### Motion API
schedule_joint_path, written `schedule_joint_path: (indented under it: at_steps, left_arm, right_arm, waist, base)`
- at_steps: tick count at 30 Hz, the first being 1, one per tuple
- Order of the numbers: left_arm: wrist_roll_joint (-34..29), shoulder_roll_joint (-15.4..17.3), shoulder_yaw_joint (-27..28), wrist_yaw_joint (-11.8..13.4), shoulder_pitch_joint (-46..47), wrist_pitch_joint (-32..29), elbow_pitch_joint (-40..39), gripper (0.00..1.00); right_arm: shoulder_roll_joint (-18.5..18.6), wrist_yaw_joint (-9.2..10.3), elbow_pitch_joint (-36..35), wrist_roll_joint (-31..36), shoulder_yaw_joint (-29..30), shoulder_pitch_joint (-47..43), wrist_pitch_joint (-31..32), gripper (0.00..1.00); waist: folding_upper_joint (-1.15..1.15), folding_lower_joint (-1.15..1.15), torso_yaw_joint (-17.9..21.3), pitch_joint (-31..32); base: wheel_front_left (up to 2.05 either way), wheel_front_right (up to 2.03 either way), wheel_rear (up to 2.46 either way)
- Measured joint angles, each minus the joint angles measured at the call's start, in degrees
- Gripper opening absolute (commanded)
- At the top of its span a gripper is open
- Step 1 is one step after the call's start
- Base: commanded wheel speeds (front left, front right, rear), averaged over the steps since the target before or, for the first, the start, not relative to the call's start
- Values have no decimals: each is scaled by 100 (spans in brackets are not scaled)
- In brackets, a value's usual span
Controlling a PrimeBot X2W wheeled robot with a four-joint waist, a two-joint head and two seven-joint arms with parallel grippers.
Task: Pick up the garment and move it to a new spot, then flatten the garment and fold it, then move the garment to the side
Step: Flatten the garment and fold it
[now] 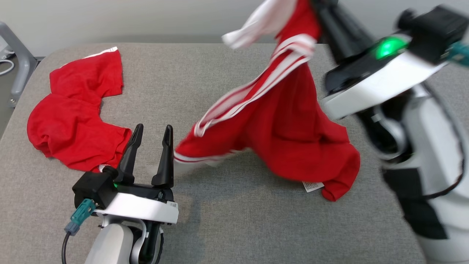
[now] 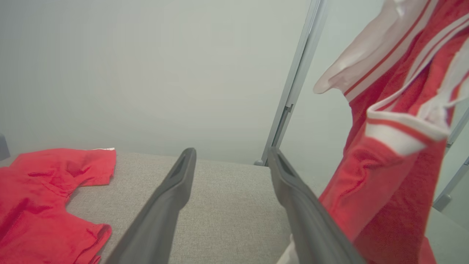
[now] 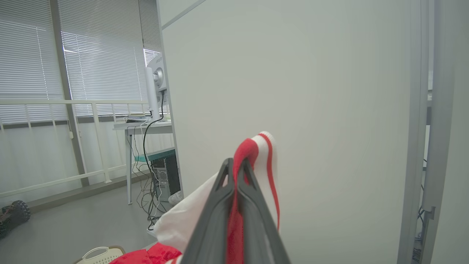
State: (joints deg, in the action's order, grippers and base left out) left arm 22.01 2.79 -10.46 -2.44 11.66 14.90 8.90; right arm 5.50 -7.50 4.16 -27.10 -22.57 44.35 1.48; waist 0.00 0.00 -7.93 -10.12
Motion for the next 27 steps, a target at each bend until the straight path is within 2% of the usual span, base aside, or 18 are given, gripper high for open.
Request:
schedule_joint_path:
  at_steps: [1,5,13,17,20,21,22,27]
  left_arm:
    - [20,0,-5,0,-9,0,-18,100]
    - [30,0,-60,0,2,0,-57,100]
    - [44,-1,-115,7,120,0,-55,100]
    - [8,-1,-135,-2,211,0,-34,100]
    - [-37,0,-164,-10,307,0,-13,100]
    - [-52,-1,-175,-11,333,0,-10,100]
    - [-69,0,-189,-16,358,0,2,100]
    - [-91,-1,-282,-26,496,0,44,100]
  right_arm:
    - [114,0,49,-127,383,21,177,0]
    - [469,0,360,-367,1228,-42,459,0]
    - [1604,1,1511,-168,2596,-687,634,0]
    - [1973,1,2242,-12,3159,-797,605,0]
    - [2082,1,2744,97,3427,-787,502,0]
    - [2108,1,2922,164,3477,-763,467,41]
    - [2135,1,3108,257,3531,-731,409,100]
    - [2104,1,3791,545,3534,-515,209,100]
  waist:
    - [0,0,-5,-17]
    - [0,0,-51,-110]
    - [0,0,-133,-445]
    - [0,0,-126,-622]
    - [0,0,-97,-741]
    - [0,0,-83,-777]
    - [0,0,-67,-810]
    - [0,0,4,-902]
  base:
    - [0,0,0]
    - [0,0,0]
    - [0,0,0]
    - [0,0,0]
    - [0,0,0]
    - [0,0,0]
    - [0,0,0]
    - [0,0,0]
